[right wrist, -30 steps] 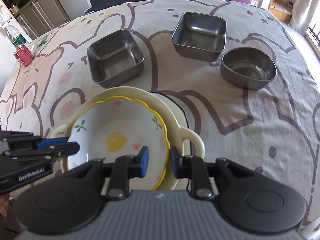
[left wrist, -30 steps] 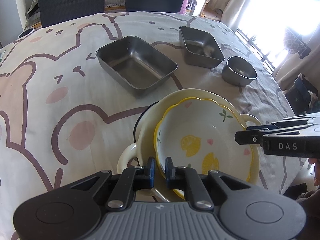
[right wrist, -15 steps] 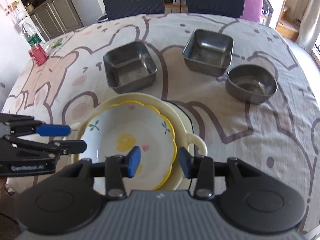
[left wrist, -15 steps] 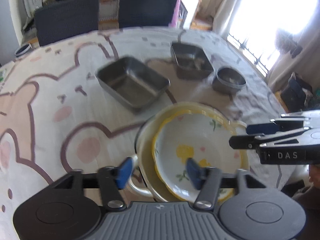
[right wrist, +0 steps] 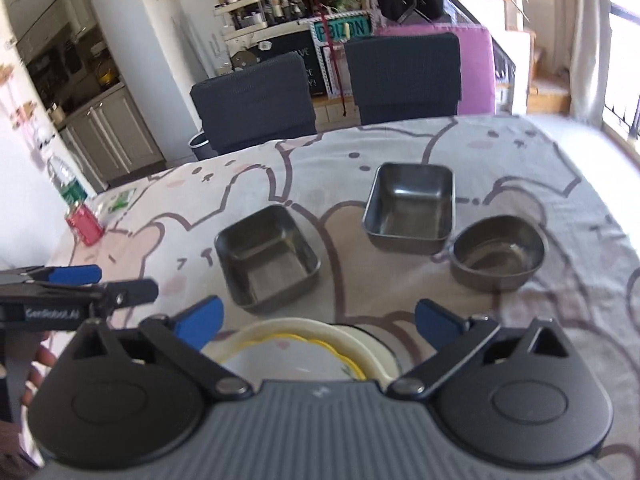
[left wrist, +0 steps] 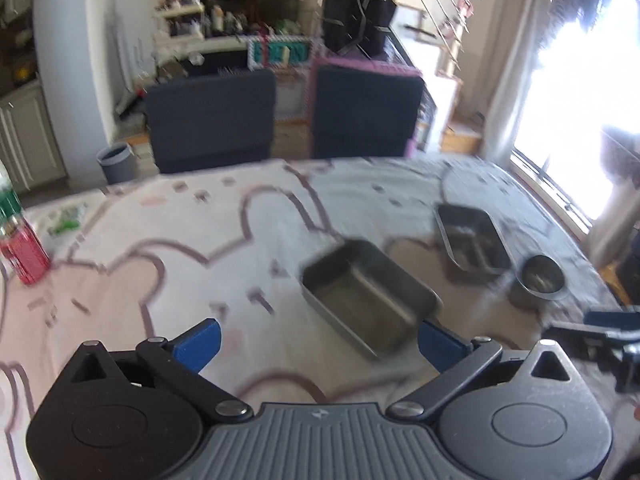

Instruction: Organize plates and bowls

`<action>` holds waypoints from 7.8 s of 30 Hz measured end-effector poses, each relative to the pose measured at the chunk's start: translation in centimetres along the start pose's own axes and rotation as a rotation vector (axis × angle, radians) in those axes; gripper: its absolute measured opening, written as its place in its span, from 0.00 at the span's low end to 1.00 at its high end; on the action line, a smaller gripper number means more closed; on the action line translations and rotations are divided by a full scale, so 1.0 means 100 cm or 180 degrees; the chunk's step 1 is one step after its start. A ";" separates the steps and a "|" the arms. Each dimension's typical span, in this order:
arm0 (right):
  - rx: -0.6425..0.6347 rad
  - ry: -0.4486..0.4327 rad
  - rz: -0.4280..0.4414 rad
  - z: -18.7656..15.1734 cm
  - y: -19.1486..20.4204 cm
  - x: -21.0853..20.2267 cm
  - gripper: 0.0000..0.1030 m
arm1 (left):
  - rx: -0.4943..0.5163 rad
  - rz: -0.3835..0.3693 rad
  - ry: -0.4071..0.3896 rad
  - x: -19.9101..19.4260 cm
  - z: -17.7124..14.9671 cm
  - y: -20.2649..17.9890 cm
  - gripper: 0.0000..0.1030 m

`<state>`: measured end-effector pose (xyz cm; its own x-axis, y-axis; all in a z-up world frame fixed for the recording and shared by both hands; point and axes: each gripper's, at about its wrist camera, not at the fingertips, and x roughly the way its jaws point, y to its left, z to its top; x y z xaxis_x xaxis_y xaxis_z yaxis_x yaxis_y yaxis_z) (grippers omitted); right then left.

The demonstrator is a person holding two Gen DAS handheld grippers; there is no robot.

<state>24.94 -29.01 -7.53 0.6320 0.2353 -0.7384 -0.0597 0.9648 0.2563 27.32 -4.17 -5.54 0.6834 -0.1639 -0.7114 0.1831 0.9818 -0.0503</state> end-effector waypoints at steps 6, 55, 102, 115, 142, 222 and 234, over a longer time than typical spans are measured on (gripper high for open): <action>0.0305 0.0093 -0.0060 0.019 0.017 0.040 1.00 | 0.0022 0.0264 -0.0093 0.035 0.021 0.011 1.00; 0.0324 0.0995 -0.0213 0.039 0.031 0.183 0.58 | 0.0653 0.0268 0.0563 0.125 0.020 0.022 0.12; -0.0995 0.1174 0.0579 -0.036 0.217 0.170 0.10 | -0.0371 0.0295 0.1001 -0.004 -0.089 0.180 0.03; -0.1032 0.1291 0.0528 -0.042 0.222 0.170 0.10 | -0.0327 0.0222 0.1022 -0.006 -0.093 0.180 0.04; -0.0807 0.1052 0.0421 -0.033 0.210 0.164 0.90 | -0.0401 0.0391 0.1005 -0.007 -0.094 0.197 0.97; 0.1231 0.0276 -0.0611 0.060 -0.074 0.174 0.03 | -0.0372 -0.0716 0.0486 0.197 0.060 -0.049 0.51; 0.1172 0.0158 -0.0598 0.059 -0.075 0.173 0.06 | -0.0404 -0.0737 0.0504 0.198 0.057 -0.052 0.05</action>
<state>40.87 -32.90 -18.55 0.5670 0.0731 -0.8205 0.3392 0.8869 0.3135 43.93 -13.03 -15.35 0.5134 -0.3775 -0.7707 0.2246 0.9259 -0.3039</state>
